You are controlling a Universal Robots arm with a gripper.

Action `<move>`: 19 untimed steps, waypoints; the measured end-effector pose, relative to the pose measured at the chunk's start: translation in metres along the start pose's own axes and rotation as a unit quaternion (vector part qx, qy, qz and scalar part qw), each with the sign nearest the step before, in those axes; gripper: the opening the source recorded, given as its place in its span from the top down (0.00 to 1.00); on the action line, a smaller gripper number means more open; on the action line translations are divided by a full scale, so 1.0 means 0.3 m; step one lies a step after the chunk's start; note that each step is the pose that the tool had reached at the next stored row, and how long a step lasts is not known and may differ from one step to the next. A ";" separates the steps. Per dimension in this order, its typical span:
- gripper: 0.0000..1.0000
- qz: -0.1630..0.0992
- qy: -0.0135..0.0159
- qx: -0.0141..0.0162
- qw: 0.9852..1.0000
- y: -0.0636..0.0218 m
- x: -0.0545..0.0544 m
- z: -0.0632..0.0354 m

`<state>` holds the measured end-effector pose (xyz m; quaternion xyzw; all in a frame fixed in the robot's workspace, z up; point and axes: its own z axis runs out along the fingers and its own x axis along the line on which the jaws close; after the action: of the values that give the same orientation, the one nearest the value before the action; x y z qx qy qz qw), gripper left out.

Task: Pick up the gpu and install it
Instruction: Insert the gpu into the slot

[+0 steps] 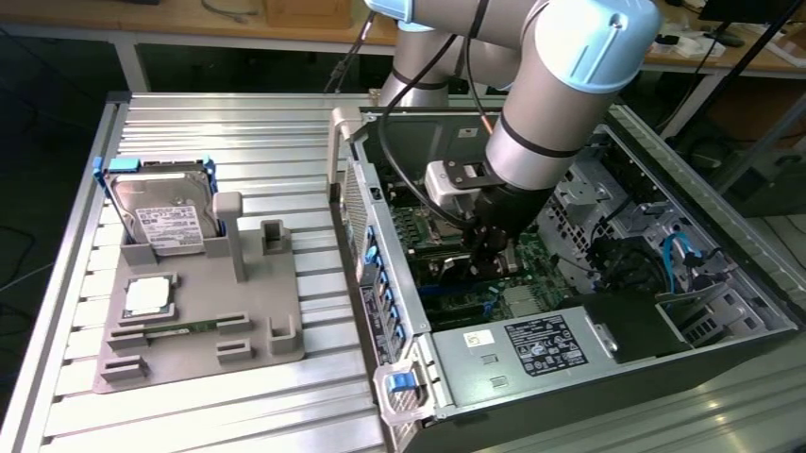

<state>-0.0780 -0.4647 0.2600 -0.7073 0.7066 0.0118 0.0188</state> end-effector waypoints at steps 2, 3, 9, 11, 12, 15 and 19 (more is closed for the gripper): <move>0.73 0.000 0.000 0.000 1.000 0.000 0.000 0.000; 0.73 0.000 0.000 0.000 1.000 0.000 0.000 0.000; 0.73 0.000 0.000 0.000 1.000 0.000 0.000 0.006; 0.73 0.000 0.000 0.000 1.000 0.000 0.000 0.008; 0.73 0.000 0.000 0.000 1.000 0.000 0.001 0.009; 0.73 0.000 0.000 -0.001 1.000 0.001 0.000 0.010; 0.73 0.000 0.000 -0.001 1.000 0.003 0.000 0.010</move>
<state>-0.0790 -0.4647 0.2569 -0.7073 0.7066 0.0126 0.0180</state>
